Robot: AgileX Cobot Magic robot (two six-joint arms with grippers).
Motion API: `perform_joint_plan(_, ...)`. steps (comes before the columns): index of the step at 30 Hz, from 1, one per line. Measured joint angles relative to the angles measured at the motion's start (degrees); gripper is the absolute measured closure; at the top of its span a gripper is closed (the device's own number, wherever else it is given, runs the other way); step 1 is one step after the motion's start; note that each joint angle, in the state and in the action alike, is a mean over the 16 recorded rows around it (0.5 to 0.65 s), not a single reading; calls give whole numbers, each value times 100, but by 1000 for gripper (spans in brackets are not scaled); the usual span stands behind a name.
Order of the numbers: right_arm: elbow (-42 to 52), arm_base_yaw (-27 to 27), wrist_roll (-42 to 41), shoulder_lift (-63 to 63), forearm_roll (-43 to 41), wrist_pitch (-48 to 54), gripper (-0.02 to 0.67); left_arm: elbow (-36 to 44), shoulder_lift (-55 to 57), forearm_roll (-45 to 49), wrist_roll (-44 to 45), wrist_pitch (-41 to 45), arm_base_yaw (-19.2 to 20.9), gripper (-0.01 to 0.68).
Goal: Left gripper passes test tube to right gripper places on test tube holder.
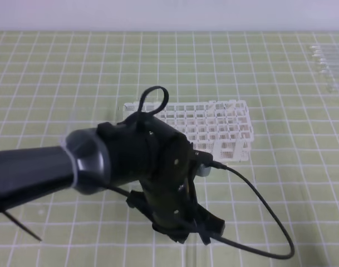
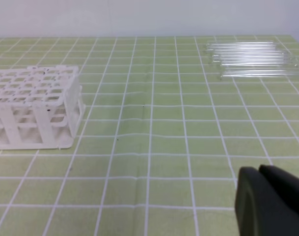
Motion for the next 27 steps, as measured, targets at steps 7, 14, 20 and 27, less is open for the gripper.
perform_joint_plan(7,0,0,0,1,0,0,666,-79,263,-321,-196,-84,-141,382)
perform_joint_plan(14,0,0,0,1,0,0,666,-83,411,-433,-256,-166,-327,257)
perform_joint_plan(20,0,0,0,1,0,0,666,-83,556,-268,-400,-78,-407,255)
perform_joint_plan(27,0,0,0,1,0,0,666,-85,714,-104,-585,34,-423,281)
